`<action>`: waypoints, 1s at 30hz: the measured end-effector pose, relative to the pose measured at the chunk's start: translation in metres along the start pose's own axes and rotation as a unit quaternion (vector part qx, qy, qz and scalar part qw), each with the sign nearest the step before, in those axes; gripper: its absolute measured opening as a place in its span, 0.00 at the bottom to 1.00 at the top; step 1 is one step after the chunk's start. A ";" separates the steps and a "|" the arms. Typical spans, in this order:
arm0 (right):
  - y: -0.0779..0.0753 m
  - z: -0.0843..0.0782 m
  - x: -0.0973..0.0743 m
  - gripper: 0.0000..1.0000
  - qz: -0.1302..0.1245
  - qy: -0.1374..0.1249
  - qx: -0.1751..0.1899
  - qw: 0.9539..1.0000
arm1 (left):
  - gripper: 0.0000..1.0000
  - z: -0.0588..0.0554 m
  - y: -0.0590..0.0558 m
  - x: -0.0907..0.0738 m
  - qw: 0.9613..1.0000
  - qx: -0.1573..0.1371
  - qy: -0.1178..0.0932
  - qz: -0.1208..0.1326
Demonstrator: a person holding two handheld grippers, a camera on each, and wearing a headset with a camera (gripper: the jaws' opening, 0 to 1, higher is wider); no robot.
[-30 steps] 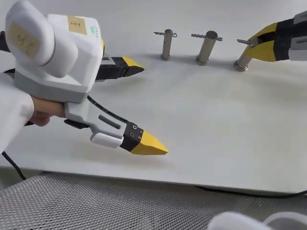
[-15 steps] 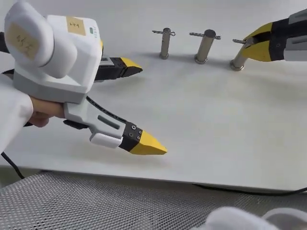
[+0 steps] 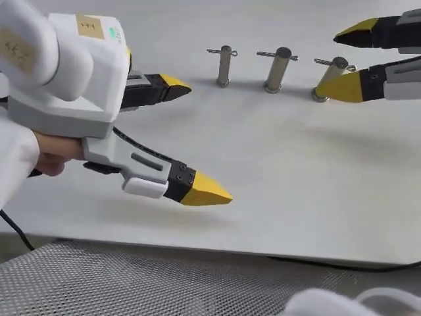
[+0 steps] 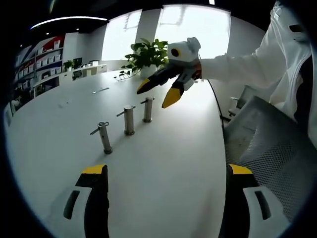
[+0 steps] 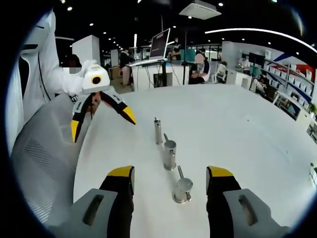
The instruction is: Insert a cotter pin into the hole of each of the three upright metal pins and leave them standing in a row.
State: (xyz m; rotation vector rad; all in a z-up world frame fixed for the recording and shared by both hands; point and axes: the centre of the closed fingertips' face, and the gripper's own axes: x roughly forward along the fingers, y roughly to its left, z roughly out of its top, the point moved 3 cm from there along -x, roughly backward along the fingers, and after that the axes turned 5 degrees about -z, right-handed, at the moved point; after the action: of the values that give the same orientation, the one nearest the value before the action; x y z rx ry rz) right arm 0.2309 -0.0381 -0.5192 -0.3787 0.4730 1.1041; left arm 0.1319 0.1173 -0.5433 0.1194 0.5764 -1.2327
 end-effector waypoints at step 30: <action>0.059 -0.024 -0.061 0.98 -0.104 -0.021 0.217 0.970 | 0.99 0.035 0.004 -0.047 0.980 -0.119 -0.136 0.087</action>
State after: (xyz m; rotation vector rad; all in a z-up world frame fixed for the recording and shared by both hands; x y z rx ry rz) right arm 0.1499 -0.0726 -0.5094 -0.0183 0.6064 0.7766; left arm 0.1383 0.1449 -0.4922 -0.1950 0.4588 -0.9820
